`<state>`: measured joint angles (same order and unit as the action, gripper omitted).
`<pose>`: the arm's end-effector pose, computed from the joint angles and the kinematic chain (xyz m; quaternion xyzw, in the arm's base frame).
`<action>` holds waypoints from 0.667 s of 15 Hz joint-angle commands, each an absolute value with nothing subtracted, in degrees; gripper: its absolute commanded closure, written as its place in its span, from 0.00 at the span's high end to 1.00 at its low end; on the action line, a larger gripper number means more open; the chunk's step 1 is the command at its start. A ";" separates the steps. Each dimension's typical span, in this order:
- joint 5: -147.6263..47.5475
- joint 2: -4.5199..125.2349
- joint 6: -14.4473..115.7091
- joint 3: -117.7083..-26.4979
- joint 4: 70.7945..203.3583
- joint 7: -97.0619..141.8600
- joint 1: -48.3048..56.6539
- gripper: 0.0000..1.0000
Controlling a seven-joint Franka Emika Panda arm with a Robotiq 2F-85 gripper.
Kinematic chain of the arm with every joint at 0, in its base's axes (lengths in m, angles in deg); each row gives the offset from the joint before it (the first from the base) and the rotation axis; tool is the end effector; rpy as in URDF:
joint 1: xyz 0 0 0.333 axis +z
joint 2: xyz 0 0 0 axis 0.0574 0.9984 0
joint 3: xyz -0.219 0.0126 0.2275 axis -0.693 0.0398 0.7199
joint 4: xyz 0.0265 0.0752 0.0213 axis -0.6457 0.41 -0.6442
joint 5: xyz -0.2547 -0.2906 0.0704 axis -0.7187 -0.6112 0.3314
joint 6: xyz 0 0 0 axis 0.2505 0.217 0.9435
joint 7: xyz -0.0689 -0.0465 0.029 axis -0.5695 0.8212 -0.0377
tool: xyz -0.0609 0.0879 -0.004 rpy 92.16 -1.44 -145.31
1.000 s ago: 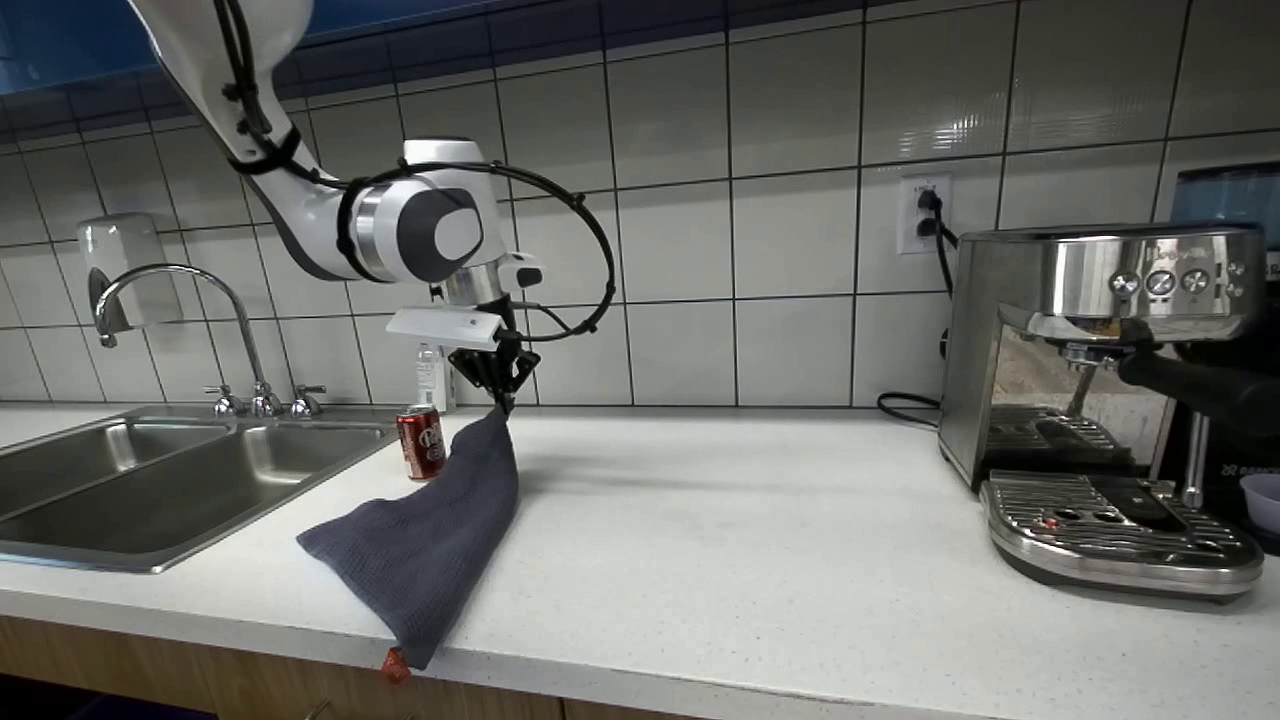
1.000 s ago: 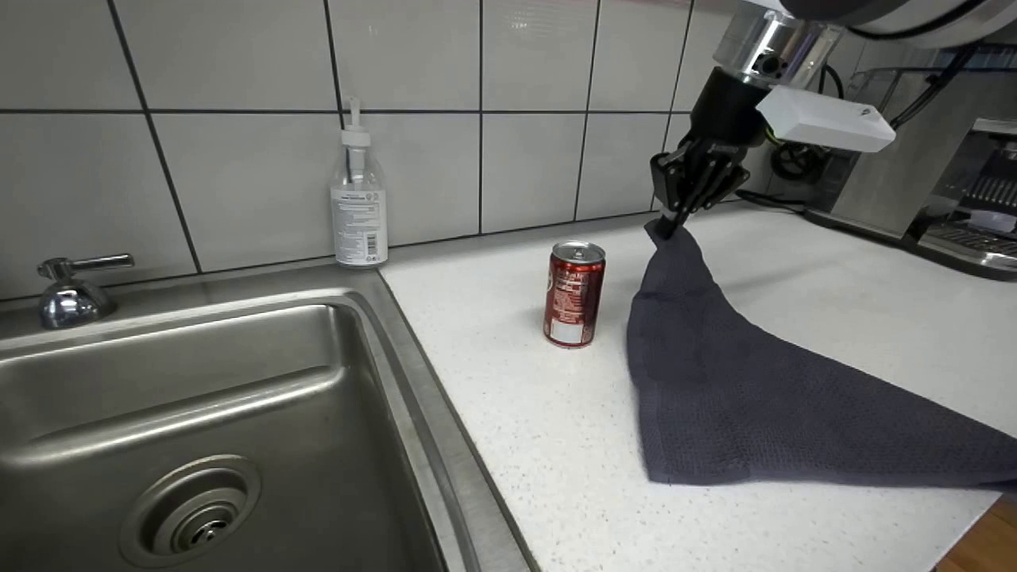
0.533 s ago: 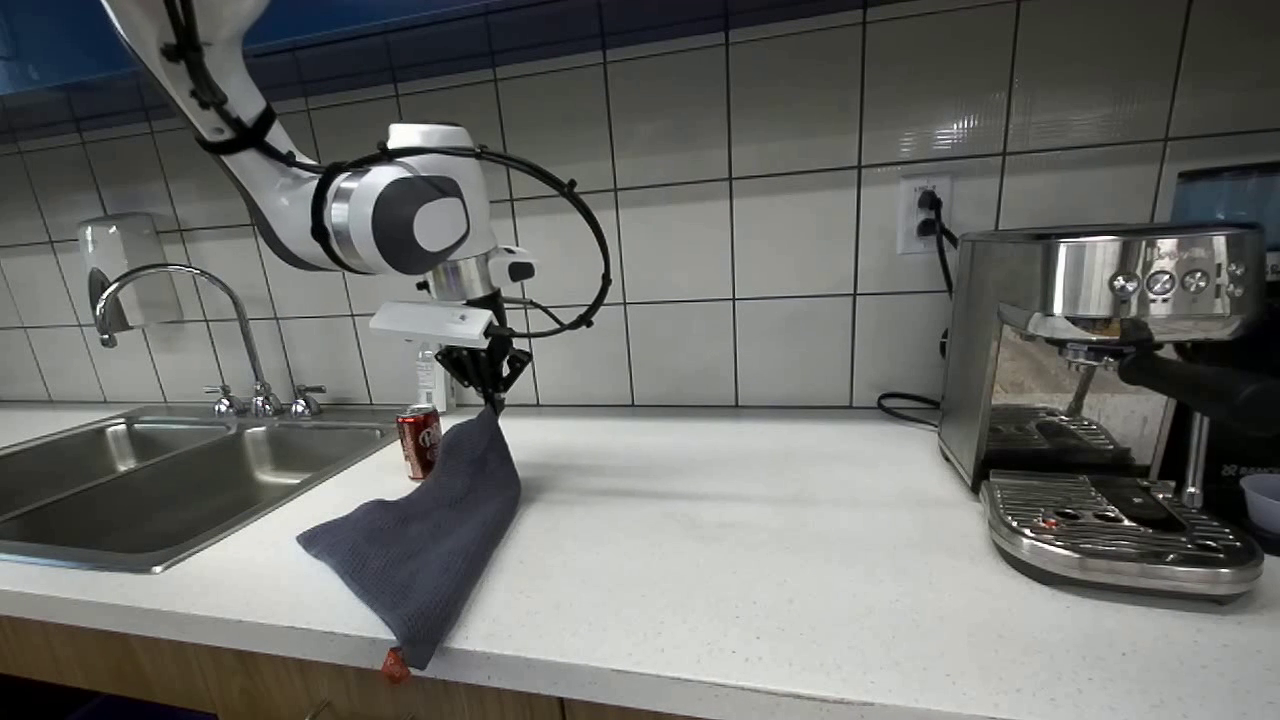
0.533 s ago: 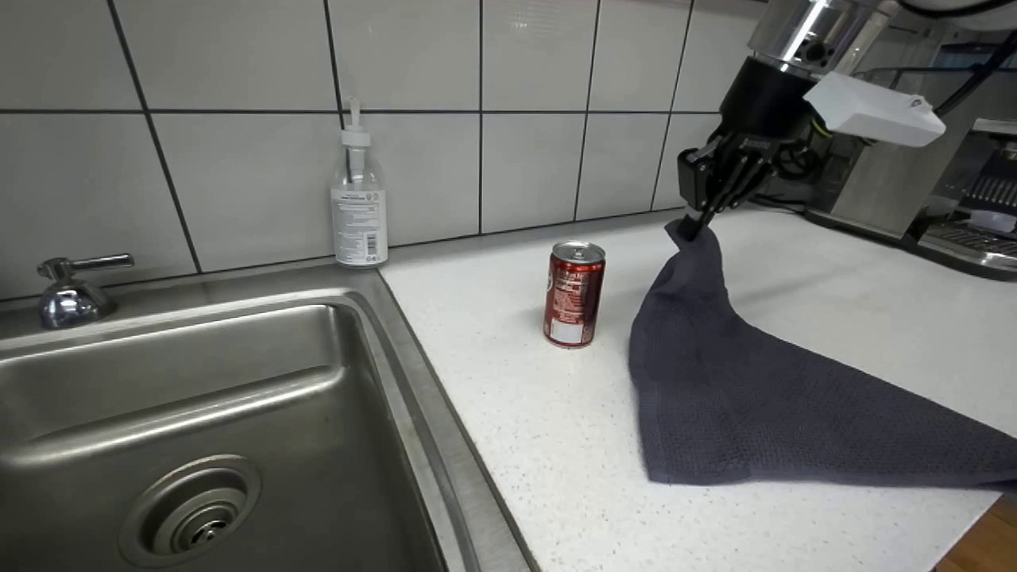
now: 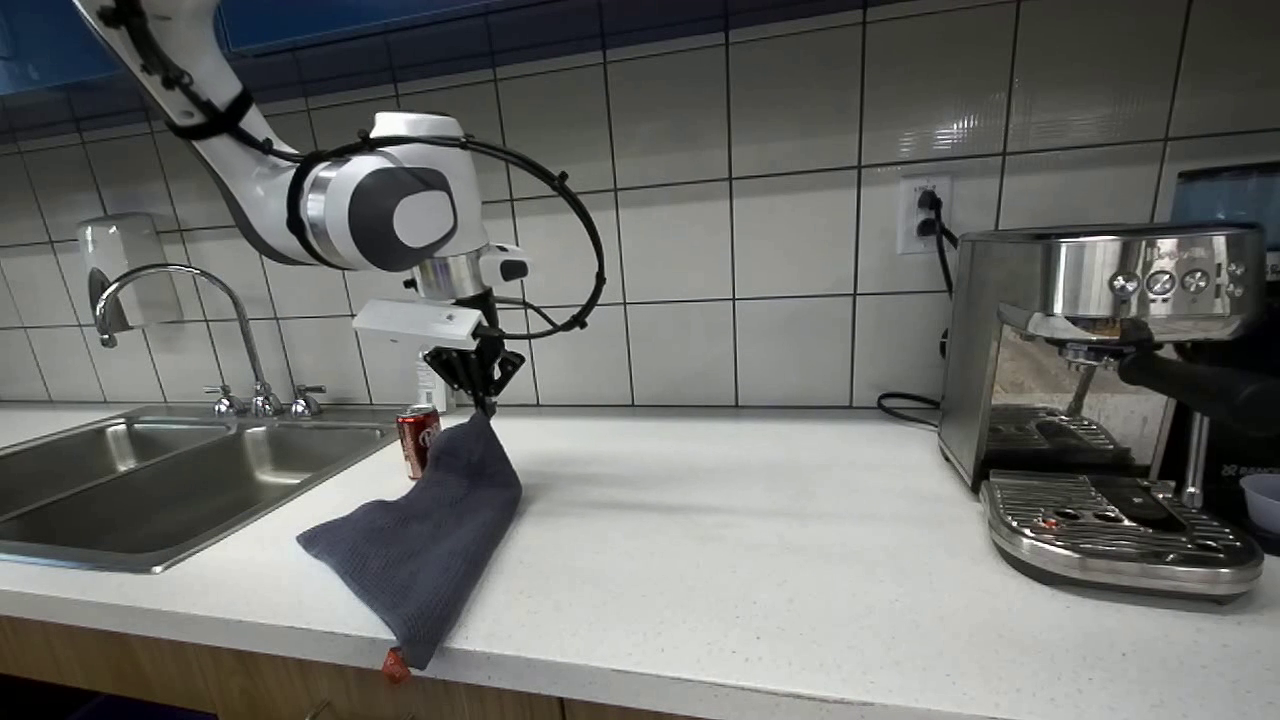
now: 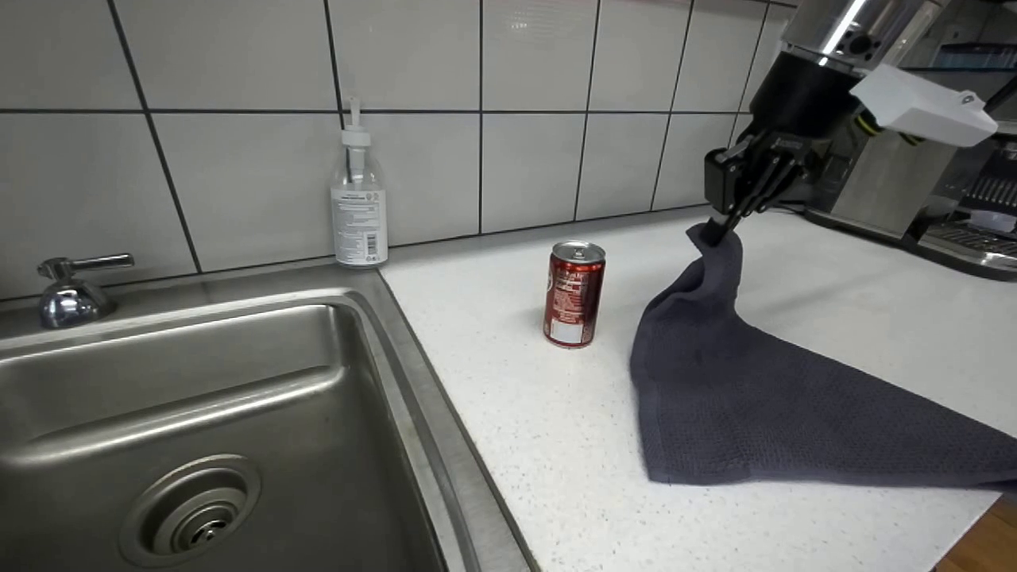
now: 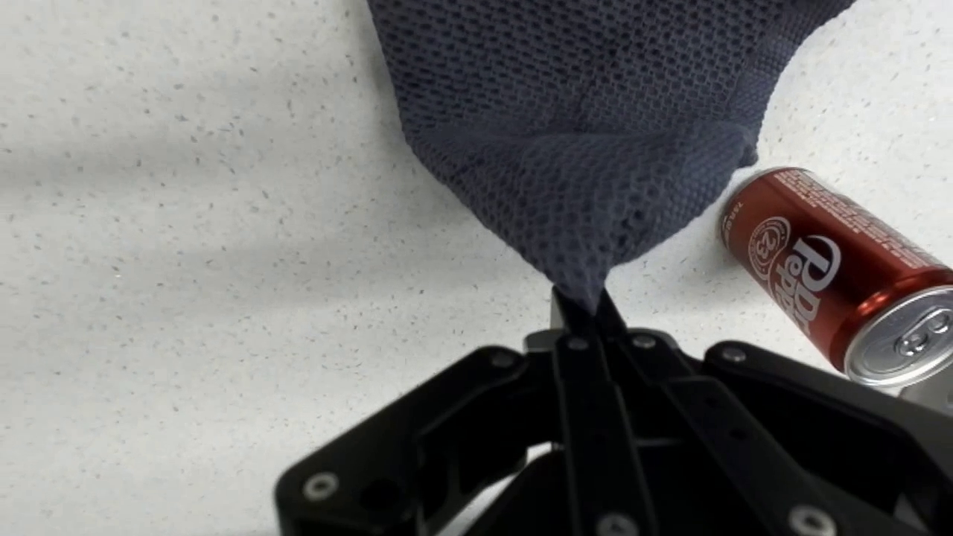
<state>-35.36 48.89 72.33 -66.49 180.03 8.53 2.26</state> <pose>0.5312 -0.0019 0.3183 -0.9890 0.0021 -0.1414 0.0445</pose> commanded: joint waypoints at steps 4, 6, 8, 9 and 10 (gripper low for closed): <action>-28.61 44.79 70.89 -66.41 182.05 -4.07 1.18 0.01; -27.44 44.80 69.71 -66.96 181.38 -6.94 1.14 0.01; -27.11 44.90 69.58 -67.50 181.38 -8.52 1.10 0.01; -27.05 44.73 69.41 -67.73 181.57 -9.20 1.06 0.01; -27.05 44.55 69.50 -67.89 181.81 -9.89 1.00 0.01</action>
<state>-28.51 46.53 71.74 -67.73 181.14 -5.91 1.96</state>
